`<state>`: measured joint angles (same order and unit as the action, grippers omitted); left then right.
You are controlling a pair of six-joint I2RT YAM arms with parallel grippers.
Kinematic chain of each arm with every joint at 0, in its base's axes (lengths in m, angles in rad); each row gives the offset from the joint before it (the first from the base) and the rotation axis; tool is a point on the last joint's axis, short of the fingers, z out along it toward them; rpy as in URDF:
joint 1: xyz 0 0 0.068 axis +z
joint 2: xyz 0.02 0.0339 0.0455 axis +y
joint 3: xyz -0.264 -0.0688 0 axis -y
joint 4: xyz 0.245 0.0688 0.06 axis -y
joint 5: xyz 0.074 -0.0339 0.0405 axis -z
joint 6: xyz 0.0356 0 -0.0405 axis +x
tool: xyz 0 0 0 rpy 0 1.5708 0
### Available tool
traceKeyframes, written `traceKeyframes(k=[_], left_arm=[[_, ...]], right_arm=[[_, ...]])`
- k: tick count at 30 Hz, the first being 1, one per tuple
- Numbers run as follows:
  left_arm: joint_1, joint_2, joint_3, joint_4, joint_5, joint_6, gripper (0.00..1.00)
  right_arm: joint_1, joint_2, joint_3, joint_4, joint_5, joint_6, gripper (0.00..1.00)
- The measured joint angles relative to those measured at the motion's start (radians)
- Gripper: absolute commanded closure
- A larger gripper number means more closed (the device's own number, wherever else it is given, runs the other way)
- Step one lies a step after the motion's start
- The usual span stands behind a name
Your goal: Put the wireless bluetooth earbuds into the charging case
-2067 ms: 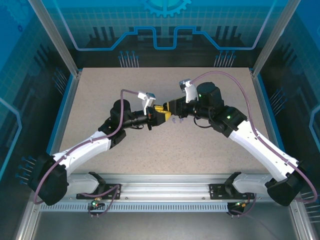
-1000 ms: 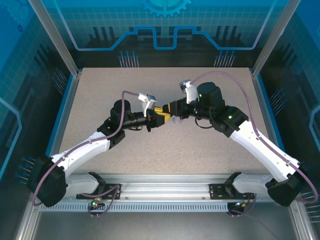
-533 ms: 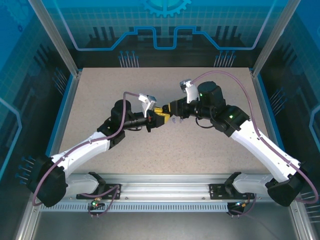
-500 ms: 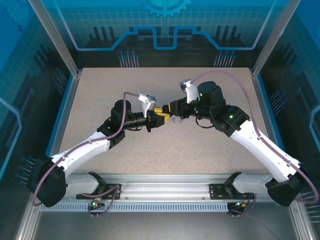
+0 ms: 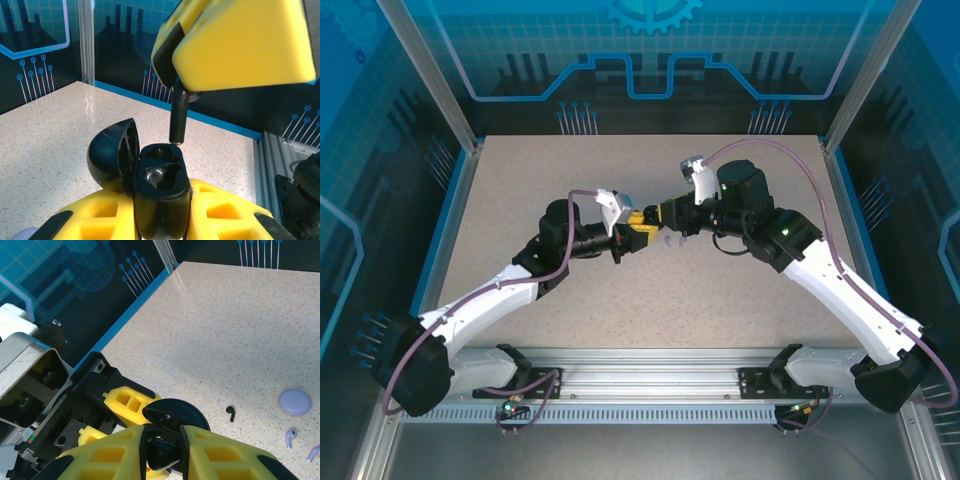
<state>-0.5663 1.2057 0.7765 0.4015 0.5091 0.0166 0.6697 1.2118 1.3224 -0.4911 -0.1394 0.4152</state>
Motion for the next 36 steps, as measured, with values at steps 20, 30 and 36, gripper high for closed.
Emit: traceKeyframes(k=[20,30,36], left_arm=[[0.000,0.007,0.000,0.025,0.012,0.065,0.90],[0.000,0.007,0.000,0.029,0.023,0.065,0.90],[0.000,0.007,0.000,0.030,0.023,0.064,0.90]], right_arm=[[0.000,0.000,0.000,-0.010,0.005,-0.017,0.75],[0.000,0.000,0.000,-0.010,0.003,-0.017,0.75],[0.000,0.000,0.000,-0.010,0.001,-0.017,0.74]])
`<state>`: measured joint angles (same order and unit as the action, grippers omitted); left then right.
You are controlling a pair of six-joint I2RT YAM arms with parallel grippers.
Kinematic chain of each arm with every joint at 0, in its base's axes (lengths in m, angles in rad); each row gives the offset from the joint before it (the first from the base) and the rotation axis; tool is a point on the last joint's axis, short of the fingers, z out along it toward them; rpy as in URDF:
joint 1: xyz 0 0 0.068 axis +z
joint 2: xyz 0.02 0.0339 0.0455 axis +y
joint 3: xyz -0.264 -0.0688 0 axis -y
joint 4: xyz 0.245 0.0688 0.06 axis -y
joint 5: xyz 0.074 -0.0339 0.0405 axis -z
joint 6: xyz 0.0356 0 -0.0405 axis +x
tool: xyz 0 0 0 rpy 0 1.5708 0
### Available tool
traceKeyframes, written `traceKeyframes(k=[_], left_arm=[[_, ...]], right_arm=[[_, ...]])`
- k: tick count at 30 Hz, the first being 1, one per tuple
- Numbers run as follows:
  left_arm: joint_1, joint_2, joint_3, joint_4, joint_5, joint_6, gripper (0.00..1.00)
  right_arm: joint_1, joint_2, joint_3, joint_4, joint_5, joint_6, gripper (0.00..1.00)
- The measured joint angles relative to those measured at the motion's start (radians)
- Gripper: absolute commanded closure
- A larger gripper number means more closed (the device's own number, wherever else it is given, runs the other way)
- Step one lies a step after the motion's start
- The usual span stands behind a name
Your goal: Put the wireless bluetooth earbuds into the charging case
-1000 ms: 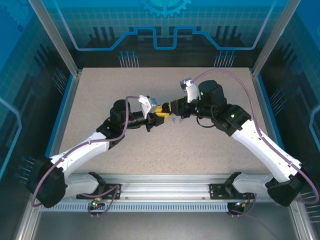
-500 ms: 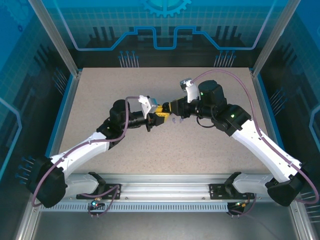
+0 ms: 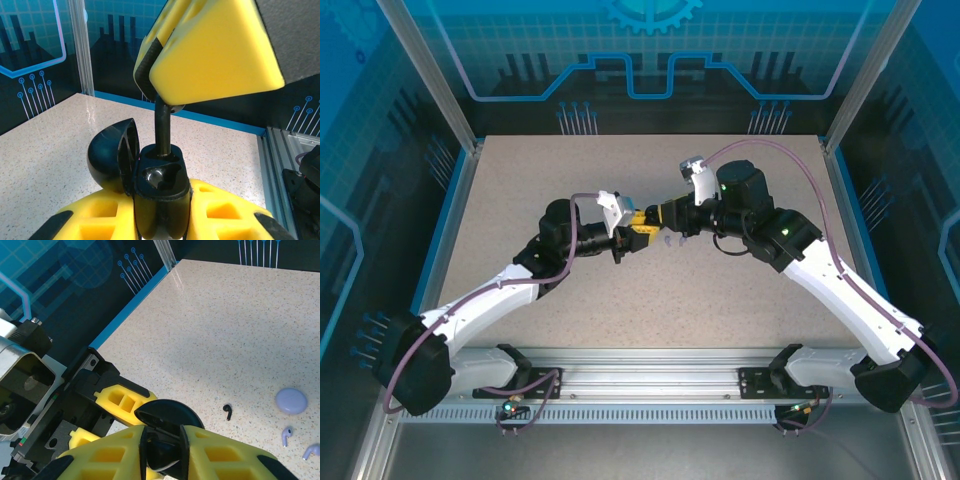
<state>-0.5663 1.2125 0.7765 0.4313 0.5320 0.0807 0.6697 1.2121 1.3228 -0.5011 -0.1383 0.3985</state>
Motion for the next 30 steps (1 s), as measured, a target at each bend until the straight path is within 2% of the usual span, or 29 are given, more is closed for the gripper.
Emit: traceKeyframes(k=[30], left_arm=[[0.000,0.000,0.001,0.000,-0.001,-0.002,0.90]], right_arm=[[0.005,0.016,0.000,-0.028,-0.023,-0.021,0.74]])
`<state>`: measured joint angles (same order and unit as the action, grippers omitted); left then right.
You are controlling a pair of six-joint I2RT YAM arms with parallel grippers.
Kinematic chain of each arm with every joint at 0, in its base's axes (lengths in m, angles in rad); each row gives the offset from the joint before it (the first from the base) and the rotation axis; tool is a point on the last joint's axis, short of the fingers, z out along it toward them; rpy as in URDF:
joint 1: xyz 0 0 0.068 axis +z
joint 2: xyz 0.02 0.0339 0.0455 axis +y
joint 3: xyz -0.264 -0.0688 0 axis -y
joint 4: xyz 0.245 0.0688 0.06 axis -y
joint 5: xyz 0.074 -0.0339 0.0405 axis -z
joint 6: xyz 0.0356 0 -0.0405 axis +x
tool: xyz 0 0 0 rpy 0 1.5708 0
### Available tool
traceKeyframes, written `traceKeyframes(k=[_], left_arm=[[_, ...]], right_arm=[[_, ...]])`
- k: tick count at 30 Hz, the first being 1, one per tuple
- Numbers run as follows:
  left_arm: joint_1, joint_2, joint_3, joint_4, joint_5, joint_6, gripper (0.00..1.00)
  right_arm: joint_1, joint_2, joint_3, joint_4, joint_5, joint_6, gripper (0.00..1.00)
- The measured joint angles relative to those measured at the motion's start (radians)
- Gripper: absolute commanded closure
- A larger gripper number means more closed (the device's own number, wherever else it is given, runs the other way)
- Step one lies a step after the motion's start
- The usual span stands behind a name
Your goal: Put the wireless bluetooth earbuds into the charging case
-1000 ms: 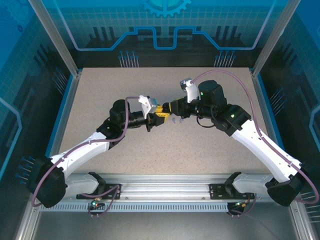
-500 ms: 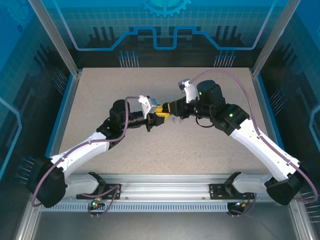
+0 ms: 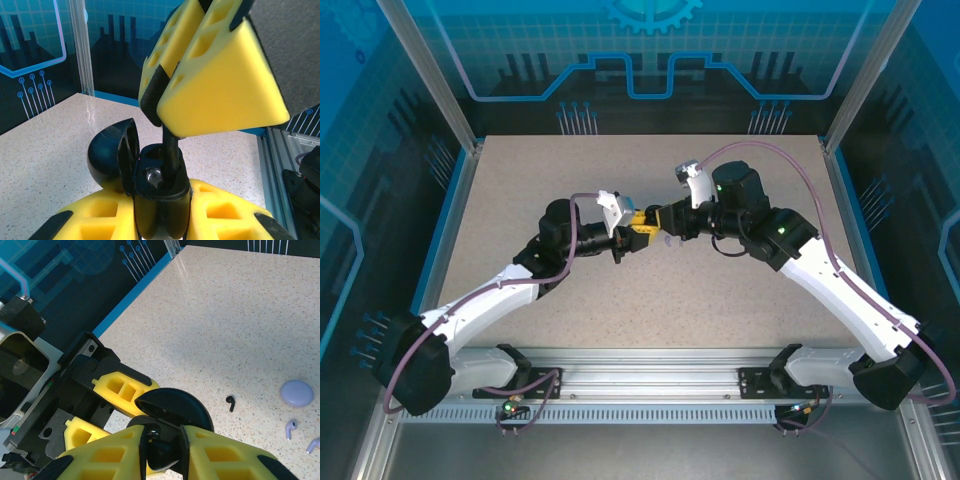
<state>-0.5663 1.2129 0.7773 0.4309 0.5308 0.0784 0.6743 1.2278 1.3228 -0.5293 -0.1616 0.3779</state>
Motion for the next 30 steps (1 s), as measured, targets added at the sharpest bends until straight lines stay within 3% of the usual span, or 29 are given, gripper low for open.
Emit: traceKeyframes(k=[7,14,30], left_arm=[[0.000,0.000,0.002,0.000,0.001,0.000,0.90],[0.000,0.008,0.021,-0.001,0.021,-0.001,0.89],[0.000,0.034,0.047,-0.018,0.066,-0.027,0.89]], right_arm=[[0.000,0.007,0.002,-0.006,-0.004,-0.006,0.73],[0.005,0.015,0.012,-0.016,-0.013,-0.017,0.65],[0.026,0.013,0.041,-0.060,-0.020,-0.038,0.34]])
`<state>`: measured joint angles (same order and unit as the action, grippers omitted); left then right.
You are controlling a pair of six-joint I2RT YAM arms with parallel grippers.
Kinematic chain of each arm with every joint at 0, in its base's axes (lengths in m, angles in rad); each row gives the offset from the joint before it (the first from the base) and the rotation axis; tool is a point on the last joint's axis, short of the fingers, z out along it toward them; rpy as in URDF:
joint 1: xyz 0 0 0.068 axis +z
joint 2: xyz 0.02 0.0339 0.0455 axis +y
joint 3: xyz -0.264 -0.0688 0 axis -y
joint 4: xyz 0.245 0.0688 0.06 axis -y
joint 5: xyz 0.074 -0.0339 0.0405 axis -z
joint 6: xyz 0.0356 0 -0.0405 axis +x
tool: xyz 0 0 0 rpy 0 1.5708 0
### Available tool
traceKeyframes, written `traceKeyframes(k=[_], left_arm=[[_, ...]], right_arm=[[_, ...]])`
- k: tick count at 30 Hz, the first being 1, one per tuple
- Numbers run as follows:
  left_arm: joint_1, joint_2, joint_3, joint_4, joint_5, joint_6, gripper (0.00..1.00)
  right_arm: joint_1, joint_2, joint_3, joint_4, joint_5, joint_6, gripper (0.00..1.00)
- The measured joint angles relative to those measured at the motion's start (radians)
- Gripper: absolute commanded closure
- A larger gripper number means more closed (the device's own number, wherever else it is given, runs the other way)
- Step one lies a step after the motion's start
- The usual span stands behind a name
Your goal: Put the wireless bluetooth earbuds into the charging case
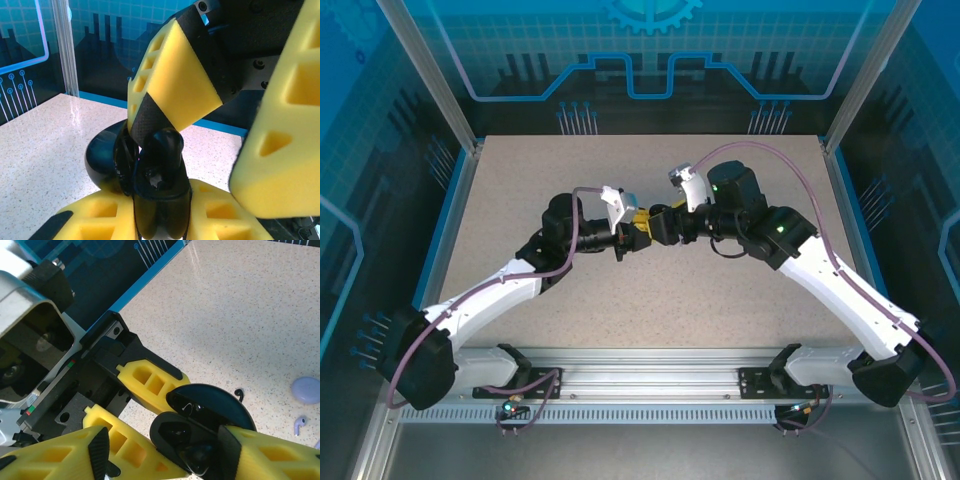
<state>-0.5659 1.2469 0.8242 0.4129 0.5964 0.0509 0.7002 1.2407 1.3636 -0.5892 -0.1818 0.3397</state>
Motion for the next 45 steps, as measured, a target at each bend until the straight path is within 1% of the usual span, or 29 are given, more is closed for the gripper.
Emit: traceKeyframes(k=[8,10,12,13,15,22,24,30,37,45], left_arm=[[0.000,0.002,0.000,-0.010,0.002,0.000,0.89],[0.000,0.002,0.000,-0.016,-0.002,0.000,0.89],[0.000,0.002,0.000,-0.021,-0.009,0.000,0.89],[0.000,0.002,0.000,-0.023,-0.012,0.000,0.89],[-0.001,0.002,0.000,-0.025,-0.016,0.000,0.89],[-0.001,0.002,0.008,-0.034,-0.020,-0.001,0.89],[-0.001,0.002,0.009,-0.035,-0.019,-0.003,0.89],[-0.001,0.002,0.010,-0.035,-0.011,-0.014,0.89],[-0.001,0.002,0.011,-0.035,-0.004,-0.023,0.89],[-0.001,0.002,0.019,-0.035,0.004,-0.026,0.89]], right_arm=[[0.000,-0.058,0.000,-0.017,0.096,-0.003,0.34],[0.000,-0.074,0.000,-0.028,0.113,-0.009,0.39],[0.000,-0.085,0.000,-0.038,0.123,-0.018,0.47],[0.000,-0.089,0.000,-0.043,0.123,-0.023,0.53],[0.000,-0.091,0.000,-0.053,0.123,-0.027,0.60],[0.000,-0.090,0.000,-0.077,0.132,-0.027,0.74],[0.000,-0.087,0.000,-0.080,0.142,-0.026,0.75],[0.000,-0.069,0.000,-0.092,0.158,-0.023,0.76],[0.000,-0.050,0.000,-0.092,0.139,-0.023,0.74],[0.000,-0.039,0.000,-0.092,0.121,-0.023,0.73]])
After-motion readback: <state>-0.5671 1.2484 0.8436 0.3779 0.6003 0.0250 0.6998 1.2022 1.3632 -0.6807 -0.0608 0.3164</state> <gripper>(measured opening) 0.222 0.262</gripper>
